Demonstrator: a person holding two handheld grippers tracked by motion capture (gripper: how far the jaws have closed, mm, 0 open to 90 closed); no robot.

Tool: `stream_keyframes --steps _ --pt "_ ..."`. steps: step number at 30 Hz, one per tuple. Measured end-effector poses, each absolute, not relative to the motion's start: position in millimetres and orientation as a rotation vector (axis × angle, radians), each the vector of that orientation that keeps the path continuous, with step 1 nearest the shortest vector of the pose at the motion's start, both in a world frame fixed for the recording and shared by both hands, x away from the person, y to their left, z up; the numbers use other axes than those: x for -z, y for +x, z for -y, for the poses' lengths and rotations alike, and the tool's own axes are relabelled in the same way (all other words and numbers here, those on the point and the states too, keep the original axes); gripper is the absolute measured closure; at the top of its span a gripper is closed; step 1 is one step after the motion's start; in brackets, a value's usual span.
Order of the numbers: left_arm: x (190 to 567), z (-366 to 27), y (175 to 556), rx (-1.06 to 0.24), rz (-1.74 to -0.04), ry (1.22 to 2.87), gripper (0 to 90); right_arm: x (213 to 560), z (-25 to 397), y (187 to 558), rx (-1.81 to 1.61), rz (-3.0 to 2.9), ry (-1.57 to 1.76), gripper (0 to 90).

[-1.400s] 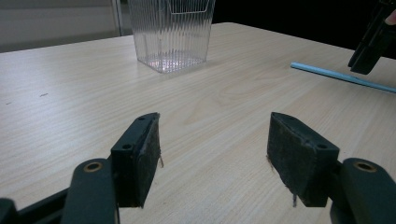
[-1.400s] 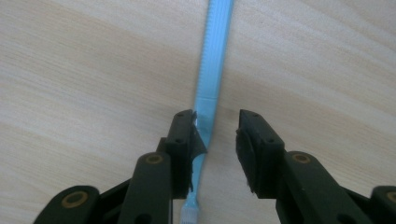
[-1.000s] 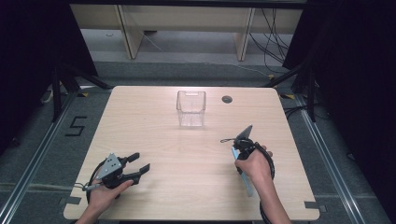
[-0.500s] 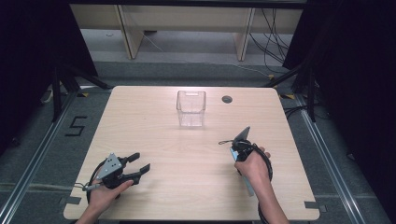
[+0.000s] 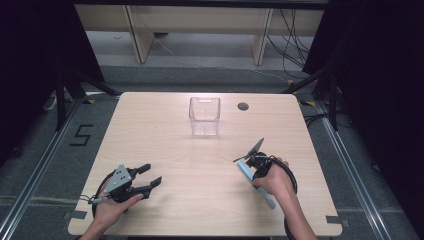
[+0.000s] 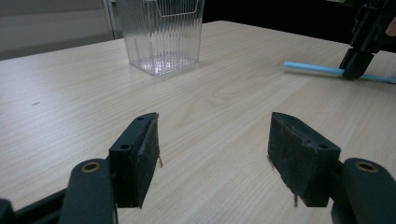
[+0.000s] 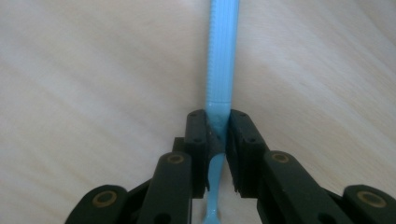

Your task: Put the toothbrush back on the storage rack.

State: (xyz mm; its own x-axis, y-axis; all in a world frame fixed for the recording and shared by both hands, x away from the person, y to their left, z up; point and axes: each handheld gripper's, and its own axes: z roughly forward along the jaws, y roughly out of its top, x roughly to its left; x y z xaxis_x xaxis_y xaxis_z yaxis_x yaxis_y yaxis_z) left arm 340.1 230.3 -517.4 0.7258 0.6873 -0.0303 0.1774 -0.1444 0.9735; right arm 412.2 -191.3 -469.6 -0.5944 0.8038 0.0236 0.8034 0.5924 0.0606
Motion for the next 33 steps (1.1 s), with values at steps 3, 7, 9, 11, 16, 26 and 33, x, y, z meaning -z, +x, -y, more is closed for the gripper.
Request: stream_keyframes --steps 3,7,9,11,16,26,33 --pt "513.1 -230.3 338.2 -0.511 -0.681 1.719 33.2 466.5 186.0 402.7 -0.053 -2.883 1.260 79.2" --pt "511.8 -227.1 337.3 -0.491 -0.652 1.717 33.2 462.6 179.8 393.9 -0.114 -2.925 1.182 79.2" --pt "510.2 -226.0 335.9 -0.477 -0.643 1.736 33.2 462.1 179.6 391.5 -0.108 -2.949 1.051 79.2" --pt "507.9 -224.1 334.8 -0.456 -0.621 1.756 33.4 458.2 175.4 387.9 -0.121 -2.980 0.978 79.2" --pt "503.8 -216.0 332.9 -0.408 -0.548 1.777 33.7 452.7 167.2 382.6 -0.122 -3.026 0.667 78.9" --pt "496.1 -196.4 326.1 -0.338 -0.431 1.845 33.9 444.8 147.6 371.7 -0.138 -3.091 0.341 79.0" --pt "490.7 -183.2 325.7 -0.330 -0.374 1.887 33.6 441.9 142.5 370.4 -0.103 -3.088 0.334 79.0"
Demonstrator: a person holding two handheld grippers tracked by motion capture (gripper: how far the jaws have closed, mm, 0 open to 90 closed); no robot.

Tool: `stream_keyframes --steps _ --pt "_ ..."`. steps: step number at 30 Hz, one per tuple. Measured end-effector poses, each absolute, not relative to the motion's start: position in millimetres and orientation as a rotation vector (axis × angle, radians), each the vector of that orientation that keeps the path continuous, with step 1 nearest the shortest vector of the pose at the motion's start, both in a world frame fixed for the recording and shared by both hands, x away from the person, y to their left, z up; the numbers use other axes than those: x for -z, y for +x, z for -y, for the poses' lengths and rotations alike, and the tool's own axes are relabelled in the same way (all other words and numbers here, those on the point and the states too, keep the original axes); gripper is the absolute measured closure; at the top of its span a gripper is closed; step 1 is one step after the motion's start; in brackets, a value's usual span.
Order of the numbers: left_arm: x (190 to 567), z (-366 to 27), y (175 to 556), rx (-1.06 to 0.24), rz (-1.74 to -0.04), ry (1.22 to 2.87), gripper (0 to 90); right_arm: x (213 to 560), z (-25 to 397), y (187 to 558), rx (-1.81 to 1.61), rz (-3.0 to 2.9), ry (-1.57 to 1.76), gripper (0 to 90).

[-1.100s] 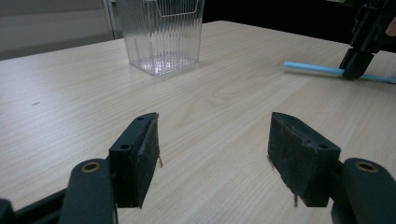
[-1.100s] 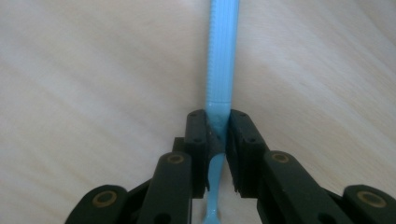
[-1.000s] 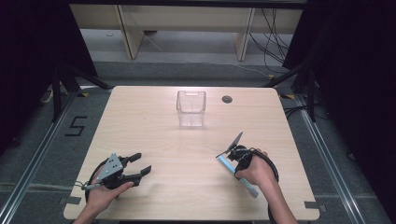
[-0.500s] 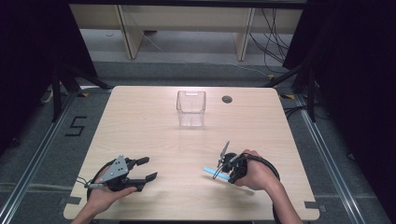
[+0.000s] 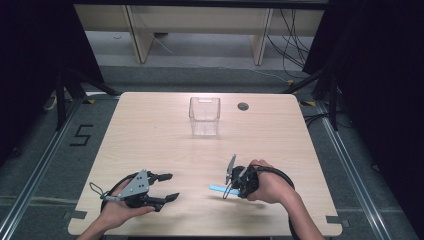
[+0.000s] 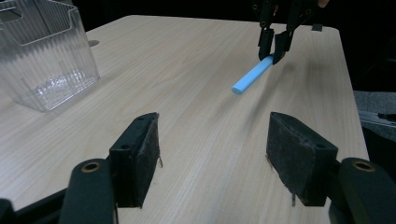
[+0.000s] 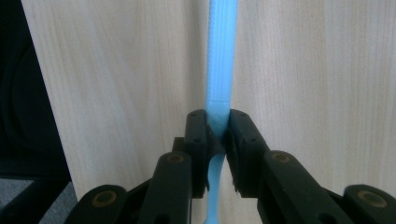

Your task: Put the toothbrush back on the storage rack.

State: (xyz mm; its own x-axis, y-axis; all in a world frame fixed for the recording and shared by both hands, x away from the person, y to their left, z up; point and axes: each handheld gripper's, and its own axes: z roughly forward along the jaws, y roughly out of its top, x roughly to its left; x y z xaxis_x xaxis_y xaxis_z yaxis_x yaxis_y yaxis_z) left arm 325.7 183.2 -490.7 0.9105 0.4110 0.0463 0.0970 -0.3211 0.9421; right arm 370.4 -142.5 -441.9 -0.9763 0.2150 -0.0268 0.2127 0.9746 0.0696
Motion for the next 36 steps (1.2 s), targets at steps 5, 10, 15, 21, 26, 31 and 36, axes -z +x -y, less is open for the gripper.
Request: stream_keyframes --steps 5,10,15,21,26,31,36 --pt "486.2 -172.6 328.4 -0.325 -0.324 1.949 33.5 439.9 139.6 372.7 -0.120 -3.093 0.223 79.0" --pt "482.3 -158.9 331.6 -0.305 -0.265 1.997 34.4 435.0 131.6 372.1 -0.099 -3.090 0.207 79.1" --pt "481.4 -143.0 334.5 -0.292 -0.233 2.032 35.5 434.5 120.0 372.5 -0.105 -3.102 0.154 79.1" --pt "484.2 -126.5 342.7 -0.278 -0.196 2.077 38.1 435.0 108.2 373.3 -0.113 -3.109 0.092 79.1" --pt "489.5 -117.6 348.8 -0.241 -0.171 2.102 40.8 435.9 102.0 374.9 -0.143 -3.103 0.024 79.1" --pt "493.1 -113.4 348.9 -0.223 -0.145 2.128 43.8 432.9 97.1 373.5 -0.124 -3.104 0.025 79.1" --pt "494.3 -110.5 349.5 -0.213 -0.132 2.142 50.1 431.3 91.4 373.3 -0.121 -3.105 -0.027 79.1"
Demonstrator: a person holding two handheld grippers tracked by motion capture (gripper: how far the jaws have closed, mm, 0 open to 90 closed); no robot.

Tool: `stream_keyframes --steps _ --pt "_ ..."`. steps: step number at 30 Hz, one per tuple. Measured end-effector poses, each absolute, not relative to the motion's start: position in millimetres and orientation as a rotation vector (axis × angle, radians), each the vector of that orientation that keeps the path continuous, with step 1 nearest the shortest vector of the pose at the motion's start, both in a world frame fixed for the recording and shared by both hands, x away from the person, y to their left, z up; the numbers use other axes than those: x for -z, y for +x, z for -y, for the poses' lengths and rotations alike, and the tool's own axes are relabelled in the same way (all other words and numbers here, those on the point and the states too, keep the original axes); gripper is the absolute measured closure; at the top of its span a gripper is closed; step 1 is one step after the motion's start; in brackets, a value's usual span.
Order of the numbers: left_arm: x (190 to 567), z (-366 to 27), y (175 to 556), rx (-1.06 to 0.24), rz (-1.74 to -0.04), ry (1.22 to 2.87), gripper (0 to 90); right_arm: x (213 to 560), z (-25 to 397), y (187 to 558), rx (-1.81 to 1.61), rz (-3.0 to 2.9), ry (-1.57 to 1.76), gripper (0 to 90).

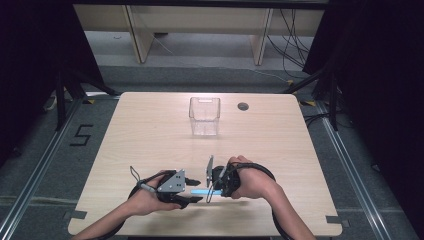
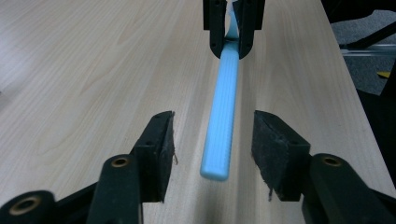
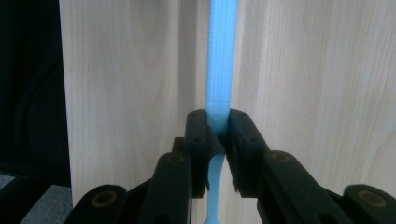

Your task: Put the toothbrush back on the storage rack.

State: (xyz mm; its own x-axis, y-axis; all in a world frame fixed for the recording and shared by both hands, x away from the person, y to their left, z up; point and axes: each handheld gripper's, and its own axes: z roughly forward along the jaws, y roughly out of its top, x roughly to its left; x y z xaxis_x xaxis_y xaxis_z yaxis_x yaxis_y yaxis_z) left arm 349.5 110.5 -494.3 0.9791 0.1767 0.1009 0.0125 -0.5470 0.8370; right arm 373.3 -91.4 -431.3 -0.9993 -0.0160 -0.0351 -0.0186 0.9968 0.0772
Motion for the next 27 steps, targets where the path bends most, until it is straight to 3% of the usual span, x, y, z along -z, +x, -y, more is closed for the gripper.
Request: stream_keyframes --steps 22,27 --pt "497.8 -102.7 352.8 -0.131 -0.065 2.181 77.1 432.8 78.7 369.8 -0.107 -3.101 -0.101 79.0" --pt "497.3 -103.8 353.0 -0.142 -0.059 2.175 77.6 431.8 79.1 369.1 -0.136 -3.099 -0.089 75.1"
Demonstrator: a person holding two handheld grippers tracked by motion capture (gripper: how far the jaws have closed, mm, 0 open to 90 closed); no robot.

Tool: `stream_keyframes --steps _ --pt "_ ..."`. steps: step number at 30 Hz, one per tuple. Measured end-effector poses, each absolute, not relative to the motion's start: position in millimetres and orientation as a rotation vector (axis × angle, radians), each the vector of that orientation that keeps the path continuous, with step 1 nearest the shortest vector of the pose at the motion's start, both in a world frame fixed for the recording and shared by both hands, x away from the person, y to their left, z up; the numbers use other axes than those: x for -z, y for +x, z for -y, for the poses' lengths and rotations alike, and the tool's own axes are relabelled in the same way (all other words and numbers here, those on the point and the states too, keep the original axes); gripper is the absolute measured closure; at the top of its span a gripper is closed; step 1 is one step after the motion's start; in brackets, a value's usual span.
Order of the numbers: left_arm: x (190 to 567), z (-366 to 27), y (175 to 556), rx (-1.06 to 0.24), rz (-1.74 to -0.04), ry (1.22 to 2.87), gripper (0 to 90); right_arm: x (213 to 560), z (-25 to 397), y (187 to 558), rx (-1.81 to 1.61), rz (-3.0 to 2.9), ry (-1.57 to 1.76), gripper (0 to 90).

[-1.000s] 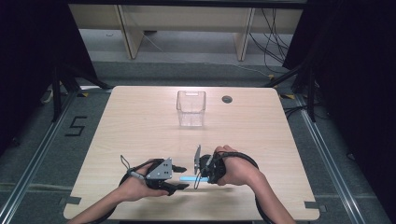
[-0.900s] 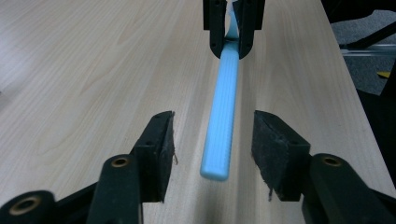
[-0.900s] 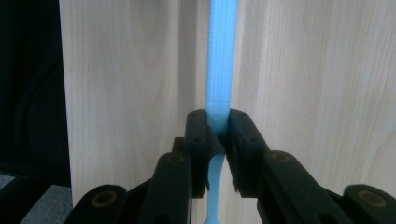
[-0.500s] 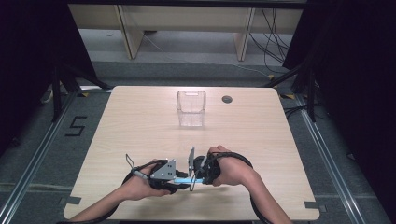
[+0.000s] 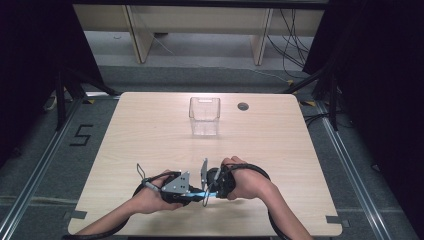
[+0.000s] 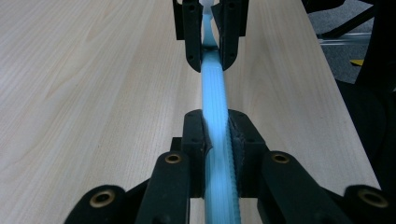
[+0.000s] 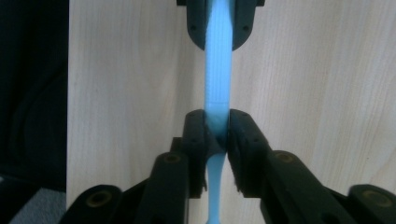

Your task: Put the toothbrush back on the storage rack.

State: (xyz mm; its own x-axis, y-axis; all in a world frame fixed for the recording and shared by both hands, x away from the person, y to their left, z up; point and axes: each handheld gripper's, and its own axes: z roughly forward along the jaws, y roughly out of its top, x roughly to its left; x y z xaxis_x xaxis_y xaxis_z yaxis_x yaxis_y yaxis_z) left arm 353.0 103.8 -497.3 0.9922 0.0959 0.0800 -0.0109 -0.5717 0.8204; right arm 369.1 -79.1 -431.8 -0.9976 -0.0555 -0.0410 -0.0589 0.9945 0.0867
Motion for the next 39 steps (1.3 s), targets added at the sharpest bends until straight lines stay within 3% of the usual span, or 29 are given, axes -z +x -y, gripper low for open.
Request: stream_keyframes --steps 5,13,20,39 --pt "497.5 -109.7 355.5 -0.174 -0.106 2.164 77.7 423.6 84.8 372.1 -0.248 -3.043 0.032 62.3" --pt "498.8 -133.6 355.9 -0.269 -0.252 2.055 77.7 403.0 113.7 369.8 -0.694 -2.841 0.363 52.5" --pt "496.3 -158.1 354.2 -0.384 -0.376 1.927 77.7 411.4 138.9 354.6 -1.131 -2.546 0.574 51.1" --pt "501.1 -170.9 347.7 -0.504 -0.530 1.764 77.7 454.4 142.1 361.0 -1.369 -2.403 1.003 51.0"
